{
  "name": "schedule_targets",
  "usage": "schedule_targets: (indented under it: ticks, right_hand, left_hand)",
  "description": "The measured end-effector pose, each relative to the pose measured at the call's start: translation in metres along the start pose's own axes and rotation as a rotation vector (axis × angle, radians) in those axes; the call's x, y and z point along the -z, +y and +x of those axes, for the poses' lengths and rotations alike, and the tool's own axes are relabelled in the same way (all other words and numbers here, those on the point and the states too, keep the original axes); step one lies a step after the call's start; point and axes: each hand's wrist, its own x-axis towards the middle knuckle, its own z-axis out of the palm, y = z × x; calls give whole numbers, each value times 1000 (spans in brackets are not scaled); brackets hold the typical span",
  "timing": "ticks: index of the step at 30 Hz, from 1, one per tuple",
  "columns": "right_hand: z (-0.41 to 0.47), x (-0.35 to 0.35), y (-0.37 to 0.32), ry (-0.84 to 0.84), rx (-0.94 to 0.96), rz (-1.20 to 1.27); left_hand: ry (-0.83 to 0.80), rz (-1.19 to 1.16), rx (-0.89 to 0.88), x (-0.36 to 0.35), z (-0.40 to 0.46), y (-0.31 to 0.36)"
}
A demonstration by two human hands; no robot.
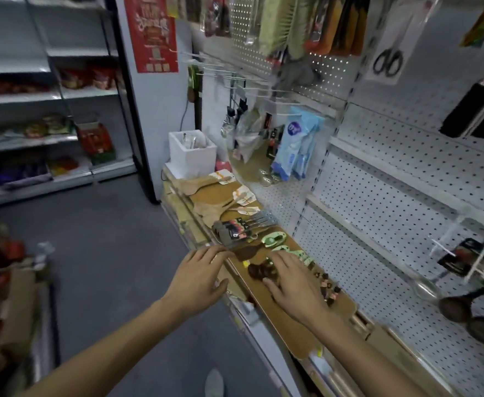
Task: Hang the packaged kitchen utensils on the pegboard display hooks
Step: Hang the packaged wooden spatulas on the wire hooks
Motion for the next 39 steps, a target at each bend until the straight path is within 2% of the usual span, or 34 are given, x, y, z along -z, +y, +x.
schedule_targets:
  ticks: [12,20,30,39]
  right_hand:
    - [213,-78,12,-64,74,44]
    - [305,-113,12,-102,43,74]
    - [418,-191,2,-167,-234,19]
    - [509,-263,2,-213,-522,48]
  left_hand:
    - [-46,64,70,-14,141,-151]
    - [-96,29,58,-35,212,-233]
    - [-185,-48,-193,-85,341,-361]
    - [-376,-38,-378,-156,439,-456]
